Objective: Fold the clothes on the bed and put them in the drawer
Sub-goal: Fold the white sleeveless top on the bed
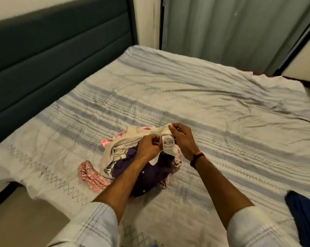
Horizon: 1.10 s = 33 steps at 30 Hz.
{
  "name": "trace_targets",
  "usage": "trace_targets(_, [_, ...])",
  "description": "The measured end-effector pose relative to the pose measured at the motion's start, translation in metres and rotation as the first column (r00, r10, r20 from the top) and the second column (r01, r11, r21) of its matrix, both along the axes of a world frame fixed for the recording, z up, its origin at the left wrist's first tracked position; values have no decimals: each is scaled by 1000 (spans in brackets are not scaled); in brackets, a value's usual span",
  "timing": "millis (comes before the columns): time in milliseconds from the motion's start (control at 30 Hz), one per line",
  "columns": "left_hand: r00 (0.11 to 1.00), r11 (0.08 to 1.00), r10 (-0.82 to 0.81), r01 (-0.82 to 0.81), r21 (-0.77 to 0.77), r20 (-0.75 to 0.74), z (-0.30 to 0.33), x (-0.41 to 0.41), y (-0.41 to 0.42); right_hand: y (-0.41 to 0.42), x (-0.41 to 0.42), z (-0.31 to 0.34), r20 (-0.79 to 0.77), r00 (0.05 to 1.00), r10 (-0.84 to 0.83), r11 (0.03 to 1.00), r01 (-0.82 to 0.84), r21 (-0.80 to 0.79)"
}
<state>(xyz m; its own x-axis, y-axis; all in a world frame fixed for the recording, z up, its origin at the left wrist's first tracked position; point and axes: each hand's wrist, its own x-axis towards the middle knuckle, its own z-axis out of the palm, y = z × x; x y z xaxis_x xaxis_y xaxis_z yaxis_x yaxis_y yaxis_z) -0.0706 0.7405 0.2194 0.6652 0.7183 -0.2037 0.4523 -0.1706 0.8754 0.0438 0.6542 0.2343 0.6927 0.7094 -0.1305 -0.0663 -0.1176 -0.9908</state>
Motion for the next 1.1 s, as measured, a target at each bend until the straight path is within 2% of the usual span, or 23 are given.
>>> trace_targets(167, [992,977,83,-100,187,97,35,2,-19,-18,8,44,-37,999,29,992,-24,125])
trace_targets(233, [987,971,51,-84,223,151,53,3,-23,-24,14,56,-35,999,12,987,-7,158])
trace_targets(333, [990,966,9,-46,255,143,79,2,-24,-35,24,73,-47,998,-29,977,38,210])
trace_targets(467, [969,952,58,-126,280,241,102,1,-11,-49,31,96,1,1000,-14,972,13,235])
trace_targets(533, [950,952,66,-152,264,306,114,3,-10,-54,32,103,105,993,53,982,-71,174])
trace_targets(600, [928,959,56,-152,238,368,130,3,-10,-57,32,108,254,952,170,985,-174,-10])
trace_targets(667, [917,964,15,-120,239,399,145,3,-10,-56,28,114,403,869,288,952,-213,-221])
trace_targets(733, [914,959,-16,-101,266,406,156,0,-9,-52,23,117,532,761,372,912,-192,-364])
trace_targets(833, [919,949,-32,-96,301,393,165,-8,-2,-46,12,118,632,632,448,850,-83,-520])
trace_targets(900, [940,939,-57,-65,339,337,167,-19,5,-45,10,119,656,631,415,838,15,-545])
trace_targets(1000, [984,880,-55,-31,473,167,160,-43,21,-47,13,124,702,679,216,893,153,-423])
trace_targets(1100, [1000,821,-25,11,571,16,147,-66,32,-50,15,137,741,667,78,920,239,-312])
